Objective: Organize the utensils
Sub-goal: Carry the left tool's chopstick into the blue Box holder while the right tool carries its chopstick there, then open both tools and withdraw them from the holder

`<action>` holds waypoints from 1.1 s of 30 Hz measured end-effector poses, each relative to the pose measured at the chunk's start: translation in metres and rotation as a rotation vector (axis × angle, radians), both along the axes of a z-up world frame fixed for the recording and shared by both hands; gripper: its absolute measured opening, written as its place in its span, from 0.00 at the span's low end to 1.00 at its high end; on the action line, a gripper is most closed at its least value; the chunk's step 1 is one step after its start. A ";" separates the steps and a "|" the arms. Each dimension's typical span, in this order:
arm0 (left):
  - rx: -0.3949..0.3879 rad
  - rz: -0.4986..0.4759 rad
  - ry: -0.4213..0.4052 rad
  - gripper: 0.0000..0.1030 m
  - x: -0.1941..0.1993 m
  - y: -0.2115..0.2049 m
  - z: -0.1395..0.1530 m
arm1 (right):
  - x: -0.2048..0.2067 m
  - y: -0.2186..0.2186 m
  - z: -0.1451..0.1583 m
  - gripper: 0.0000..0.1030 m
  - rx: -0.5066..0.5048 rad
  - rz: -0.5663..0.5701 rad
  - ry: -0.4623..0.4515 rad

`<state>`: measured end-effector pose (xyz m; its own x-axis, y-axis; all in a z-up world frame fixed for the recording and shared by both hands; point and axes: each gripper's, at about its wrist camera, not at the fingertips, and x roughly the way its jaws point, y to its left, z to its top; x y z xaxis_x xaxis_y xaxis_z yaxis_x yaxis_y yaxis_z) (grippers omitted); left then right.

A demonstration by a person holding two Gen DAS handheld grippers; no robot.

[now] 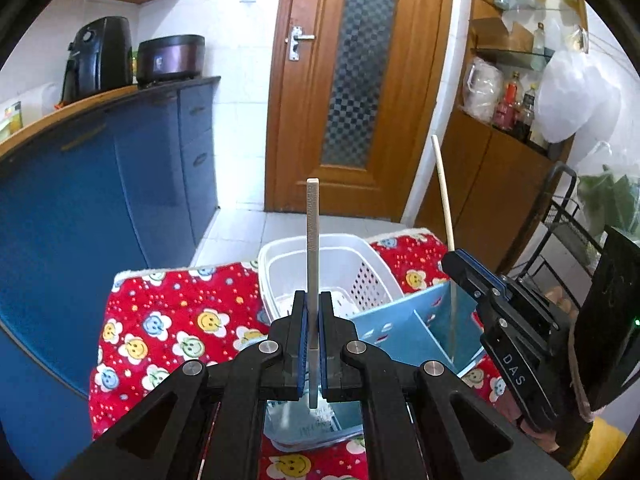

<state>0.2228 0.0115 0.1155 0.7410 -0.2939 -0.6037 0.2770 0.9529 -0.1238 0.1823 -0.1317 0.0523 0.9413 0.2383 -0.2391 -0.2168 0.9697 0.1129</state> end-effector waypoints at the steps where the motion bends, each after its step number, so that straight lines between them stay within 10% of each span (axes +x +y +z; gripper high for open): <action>1: 0.002 -0.002 0.007 0.04 0.001 -0.001 -0.003 | -0.001 0.000 0.000 0.06 -0.004 -0.005 0.000; 13: 0.023 0.001 0.007 0.09 -0.009 -0.006 -0.003 | -0.016 -0.005 0.010 0.29 0.026 -0.006 0.009; 21: 0.020 0.002 -0.016 0.17 -0.025 -0.006 0.010 | -0.036 -0.013 0.025 0.34 0.050 -0.010 0.015; 25: 0.021 0.005 -0.054 0.36 -0.040 -0.007 0.020 | -0.050 -0.018 0.029 0.35 0.051 -0.015 0.038; 33: -0.005 0.008 -0.064 0.37 -0.066 -0.002 0.027 | -0.076 -0.022 0.037 0.35 0.064 0.000 0.107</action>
